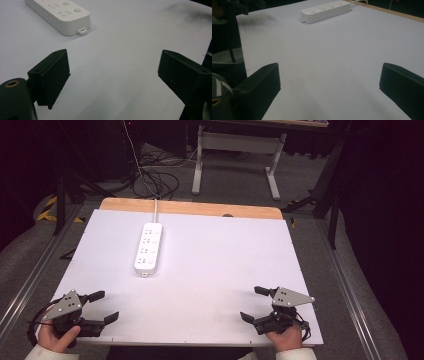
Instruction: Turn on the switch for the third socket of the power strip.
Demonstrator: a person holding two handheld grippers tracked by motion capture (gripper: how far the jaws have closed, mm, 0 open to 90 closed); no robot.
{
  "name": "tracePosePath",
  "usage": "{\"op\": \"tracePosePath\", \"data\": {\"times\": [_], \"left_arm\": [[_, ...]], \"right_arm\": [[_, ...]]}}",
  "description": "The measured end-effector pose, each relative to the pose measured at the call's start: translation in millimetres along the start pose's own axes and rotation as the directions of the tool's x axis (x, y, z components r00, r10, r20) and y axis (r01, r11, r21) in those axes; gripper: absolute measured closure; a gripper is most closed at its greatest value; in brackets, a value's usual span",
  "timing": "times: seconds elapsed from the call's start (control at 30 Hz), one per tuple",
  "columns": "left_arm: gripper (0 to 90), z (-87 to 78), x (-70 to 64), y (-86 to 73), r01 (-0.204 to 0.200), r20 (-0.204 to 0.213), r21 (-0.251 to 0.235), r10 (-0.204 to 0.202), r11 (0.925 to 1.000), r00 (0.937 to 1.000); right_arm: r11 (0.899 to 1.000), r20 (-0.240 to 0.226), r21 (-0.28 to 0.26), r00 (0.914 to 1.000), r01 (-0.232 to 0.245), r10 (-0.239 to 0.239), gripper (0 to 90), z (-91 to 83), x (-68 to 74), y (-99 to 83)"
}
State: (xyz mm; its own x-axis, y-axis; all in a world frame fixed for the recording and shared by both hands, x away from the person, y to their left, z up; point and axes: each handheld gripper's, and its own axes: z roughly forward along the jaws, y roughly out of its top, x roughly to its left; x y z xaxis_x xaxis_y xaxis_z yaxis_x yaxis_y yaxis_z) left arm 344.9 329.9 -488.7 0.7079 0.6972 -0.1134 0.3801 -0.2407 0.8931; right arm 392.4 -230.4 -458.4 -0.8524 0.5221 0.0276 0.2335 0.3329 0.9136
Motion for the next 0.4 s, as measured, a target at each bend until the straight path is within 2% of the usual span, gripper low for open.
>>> {"op": "tracePosePath", "data": {"times": [0.17, 0.27, 0.4], "left_arm": [[11.1, 0.2, 8.4, 0.5, 0.078, 0.005, -0.040, -0.077, 0.9962, 0.9970], [11.1, -1.7, 7.9, 0.4, 0.071, -0.004, -0.047, -0.071, 0.9964, 0.9974], [11.2, -1.4, 6.3, 1.9, 0.024, -0.012, -0.051, -0.024, 0.9984, 0.9996]], "right_arm": [[1.000, 0.000, 0.008, 1.0000, 0.001, -0.001, 4.0, 1.3, -0.1, -0.2], [1.000, 0.003, 0.007, 1.0000, 0.001, -0.001, 4.0, 0.8, 0.2, 0.0], [1.000, 0.009, 0.006, 1.0000, -0.003, 0.003, 4.0, 0.7, -0.5, -0.5]]}}
